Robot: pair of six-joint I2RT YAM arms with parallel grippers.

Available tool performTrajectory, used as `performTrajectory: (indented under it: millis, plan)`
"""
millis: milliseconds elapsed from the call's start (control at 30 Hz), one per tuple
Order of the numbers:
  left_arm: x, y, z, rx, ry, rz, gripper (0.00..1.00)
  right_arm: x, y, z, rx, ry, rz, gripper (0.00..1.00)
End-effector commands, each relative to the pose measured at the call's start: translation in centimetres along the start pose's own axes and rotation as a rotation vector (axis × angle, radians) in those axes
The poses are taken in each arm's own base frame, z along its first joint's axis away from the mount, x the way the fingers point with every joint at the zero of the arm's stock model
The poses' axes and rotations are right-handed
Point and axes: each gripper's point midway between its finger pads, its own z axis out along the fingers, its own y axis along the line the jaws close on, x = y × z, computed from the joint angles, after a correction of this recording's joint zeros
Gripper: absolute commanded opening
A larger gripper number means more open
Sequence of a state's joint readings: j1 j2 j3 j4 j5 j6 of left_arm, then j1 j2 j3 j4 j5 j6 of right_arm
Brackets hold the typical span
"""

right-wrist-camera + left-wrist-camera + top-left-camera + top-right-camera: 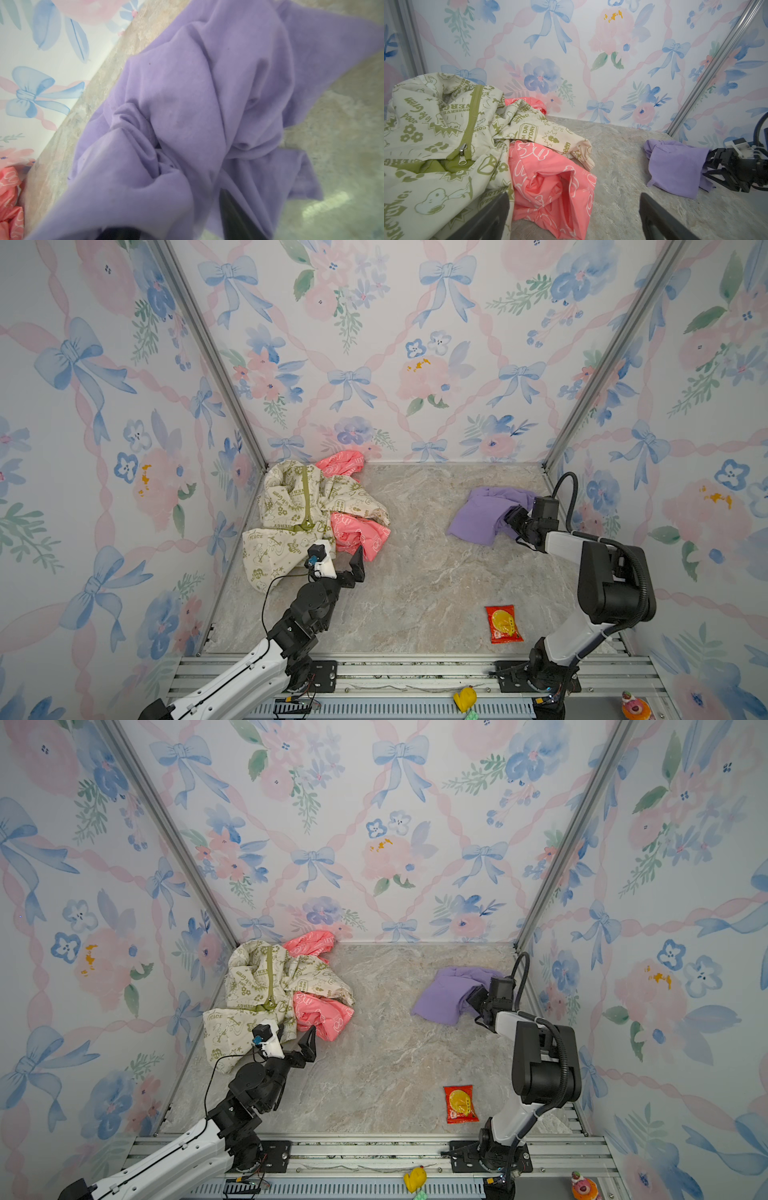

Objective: Pick out a specific cloth from the pile
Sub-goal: 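Open the right gripper and draw it back from the lavender cloth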

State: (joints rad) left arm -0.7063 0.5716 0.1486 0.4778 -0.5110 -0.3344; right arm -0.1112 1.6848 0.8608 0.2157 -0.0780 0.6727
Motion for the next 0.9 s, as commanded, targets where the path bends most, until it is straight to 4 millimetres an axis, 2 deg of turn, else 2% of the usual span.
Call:
performTrajectory:
  millis: [0, 133, 200, 400, 533, 600, 667, 867]
  plan:
    - [-0.1, 0.8, -0.2, -0.033, -0.02, -0.024, 0.98, -2.1, 1.4, -3.2, -0.03, -0.08, 0.003, 0.68]
    - [-0.3, 1.6, -0.3, -0.072, -0.037, -0.033, 0.98, -4.2, 2.3, -7.2, -0.034, -0.185, -0.005, 0.78]
    - [-0.5, 2.1, -0.3, -0.102, -0.045, -0.026, 0.98, -4.9, 2.5, -9.3, -0.029, -0.247, 0.0, 0.91]
    - [-0.9, 3.8, -0.2, -0.193, -0.062, -0.003, 0.98, -6.9, 3.5, -16.2, -0.068, -0.438, -0.031, 0.94]
    - [-1.2, 5.1, 0.0, -0.242, -0.085, 0.044, 0.98, -7.4, 3.8, -20.2, -0.102, -0.562, -0.087, 0.94]
    - [-1.7, 5.9, -0.1, -0.267, -0.111, 0.051, 0.98, -7.3, 3.9, -21.7, -0.127, -0.612, -0.114, 0.95]
    - [-1.2, 6.8, 0.1, -0.299, -0.103, 0.081, 0.98, -7.0, 3.7, -22.9, -0.144, -0.656, -0.137, 0.98]
    - [-1.3, 8.8, -0.2, -0.367, -0.137, 0.151, 0.98, -5.3, 1.6, -24.0, -0.12, -0.713, -0.18, 0.97]
